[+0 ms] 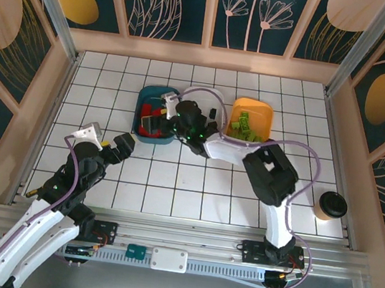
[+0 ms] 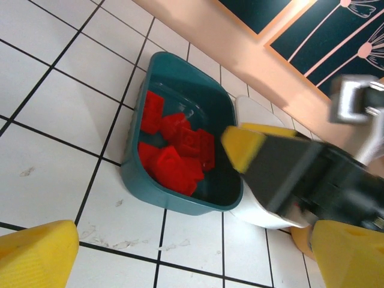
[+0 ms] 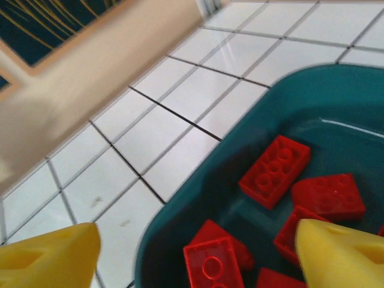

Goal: Sort the legos into containers by color
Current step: Place the lego in the container, then reset both arms

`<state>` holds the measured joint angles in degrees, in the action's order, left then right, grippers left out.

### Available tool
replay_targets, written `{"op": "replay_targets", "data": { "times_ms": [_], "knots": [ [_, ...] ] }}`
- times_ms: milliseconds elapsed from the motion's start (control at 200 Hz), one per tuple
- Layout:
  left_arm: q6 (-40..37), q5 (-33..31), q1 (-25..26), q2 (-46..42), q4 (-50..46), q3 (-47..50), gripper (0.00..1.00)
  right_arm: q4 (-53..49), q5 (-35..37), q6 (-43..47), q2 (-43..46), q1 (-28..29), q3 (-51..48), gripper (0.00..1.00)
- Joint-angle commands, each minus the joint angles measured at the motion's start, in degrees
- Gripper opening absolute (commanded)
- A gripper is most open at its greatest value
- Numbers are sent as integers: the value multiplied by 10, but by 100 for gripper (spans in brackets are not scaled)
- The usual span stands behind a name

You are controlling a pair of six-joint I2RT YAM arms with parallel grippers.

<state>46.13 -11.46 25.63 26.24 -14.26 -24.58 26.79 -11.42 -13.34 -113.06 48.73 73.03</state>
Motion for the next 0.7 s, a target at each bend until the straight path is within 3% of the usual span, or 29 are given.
{"op": "replay_targets", "data": {
  "times_ms": [0,190,290,415,696],
  "knots": [
    [-10,-24,4,-7,52,10,99,105,2,-25,118,2,-94,98],
    [1,-93,4,24,163,43,99,142,119,-46,309,2,-313,99],
    [-30,-164,2,72,227,50,99,129,205,-45,408,0,-406,99],
    [-129,-229,-11,182,288,18,99,122,262,-32,506,-8,-493,99],
    [-343,-255,-95,374,388,-36,99,47,341,-37,653,-27,-558,99]
  ]
}}
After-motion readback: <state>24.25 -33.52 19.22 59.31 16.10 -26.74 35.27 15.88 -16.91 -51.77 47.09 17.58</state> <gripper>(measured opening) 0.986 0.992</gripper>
